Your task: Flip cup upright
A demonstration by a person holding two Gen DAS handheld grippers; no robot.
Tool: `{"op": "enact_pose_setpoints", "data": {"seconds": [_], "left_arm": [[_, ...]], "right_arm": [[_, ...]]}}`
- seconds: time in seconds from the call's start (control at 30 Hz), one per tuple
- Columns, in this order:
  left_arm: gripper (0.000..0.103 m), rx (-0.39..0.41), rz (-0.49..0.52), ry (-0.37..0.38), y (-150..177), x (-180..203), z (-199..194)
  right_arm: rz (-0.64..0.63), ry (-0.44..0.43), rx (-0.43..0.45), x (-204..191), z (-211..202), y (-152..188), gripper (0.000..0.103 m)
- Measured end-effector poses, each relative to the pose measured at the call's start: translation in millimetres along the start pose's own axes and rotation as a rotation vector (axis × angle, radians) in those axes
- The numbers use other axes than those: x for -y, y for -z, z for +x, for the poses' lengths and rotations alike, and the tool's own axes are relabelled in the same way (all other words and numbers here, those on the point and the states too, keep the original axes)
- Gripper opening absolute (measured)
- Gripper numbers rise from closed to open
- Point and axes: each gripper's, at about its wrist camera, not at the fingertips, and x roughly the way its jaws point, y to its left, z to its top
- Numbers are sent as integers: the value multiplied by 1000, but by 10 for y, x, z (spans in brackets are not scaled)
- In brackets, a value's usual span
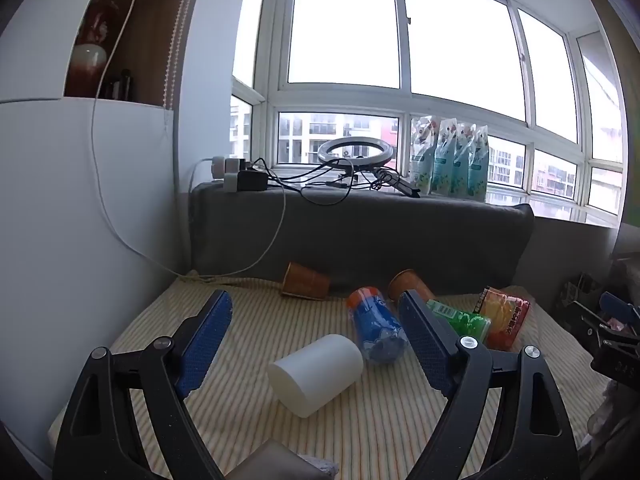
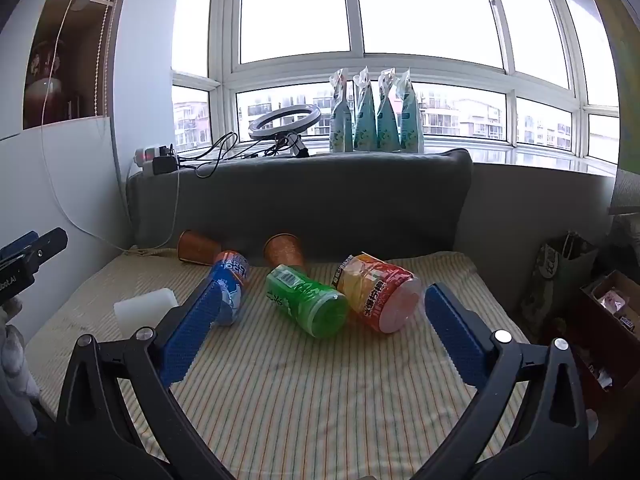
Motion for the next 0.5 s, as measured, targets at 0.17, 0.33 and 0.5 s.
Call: {"op": "enact_pose_setpoints", "data": {"seconds": [0.17,0.33,0.5], "left_arm": [[85,-1,-2,-1,-8,20,3],[85,2,-1,-1,84,86,-46],[85,-14,-19,4,42,2,18]], "right_arm": [[-3,9,-1,-8,5,-9,103],[-2,17,12,19,-21,13,103],[1,26,8,7,-2,-5,103]]}}
